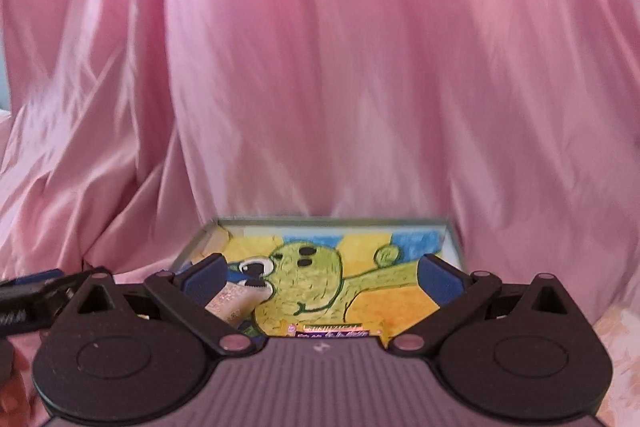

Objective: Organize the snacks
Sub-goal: 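Lower both packs into the tray and open both grippers, then withdraw both tools from the tray back over the remaining snacks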

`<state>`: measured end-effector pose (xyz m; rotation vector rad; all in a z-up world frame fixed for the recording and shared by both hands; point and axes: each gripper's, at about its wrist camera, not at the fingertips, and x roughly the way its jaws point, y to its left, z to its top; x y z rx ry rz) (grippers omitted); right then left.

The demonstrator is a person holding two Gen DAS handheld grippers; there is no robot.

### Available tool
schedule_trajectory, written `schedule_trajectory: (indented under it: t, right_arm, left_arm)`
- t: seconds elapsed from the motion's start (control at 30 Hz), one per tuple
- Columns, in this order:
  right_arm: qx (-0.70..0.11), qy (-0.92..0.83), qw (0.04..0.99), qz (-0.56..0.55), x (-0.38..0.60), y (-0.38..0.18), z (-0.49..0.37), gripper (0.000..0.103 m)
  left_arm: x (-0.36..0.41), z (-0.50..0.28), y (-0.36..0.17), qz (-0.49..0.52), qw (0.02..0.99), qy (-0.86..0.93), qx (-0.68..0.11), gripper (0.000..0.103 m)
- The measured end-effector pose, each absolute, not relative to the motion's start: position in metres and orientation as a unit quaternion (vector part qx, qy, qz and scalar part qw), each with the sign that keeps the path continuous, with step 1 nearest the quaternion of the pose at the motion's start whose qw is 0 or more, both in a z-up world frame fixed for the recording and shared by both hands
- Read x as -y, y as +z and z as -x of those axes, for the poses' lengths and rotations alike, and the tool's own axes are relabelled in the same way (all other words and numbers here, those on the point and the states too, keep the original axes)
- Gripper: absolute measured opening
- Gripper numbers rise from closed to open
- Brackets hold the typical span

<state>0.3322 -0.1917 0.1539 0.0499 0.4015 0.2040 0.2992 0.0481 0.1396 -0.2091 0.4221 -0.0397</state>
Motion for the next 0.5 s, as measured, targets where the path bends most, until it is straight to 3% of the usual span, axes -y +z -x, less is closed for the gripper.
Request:
schedule_trajectory:
  t: [0.3,0.5]
  right_arm:
    - [-0.112,0.095,0.989,0.012,0.194,0.161,-0.243,0.103]
    - [-0.101,0.096,0.990,0.026,0.192,0.145,-0.193,0.103]
  left_arm:
    - [-0.051,-0.240,0.146,0.097,0.978,-0.026,-0.182,0.102]
    - [-0.053,-0.195,0.132,0.102,0.978,-0.029,-0.180,0.102]
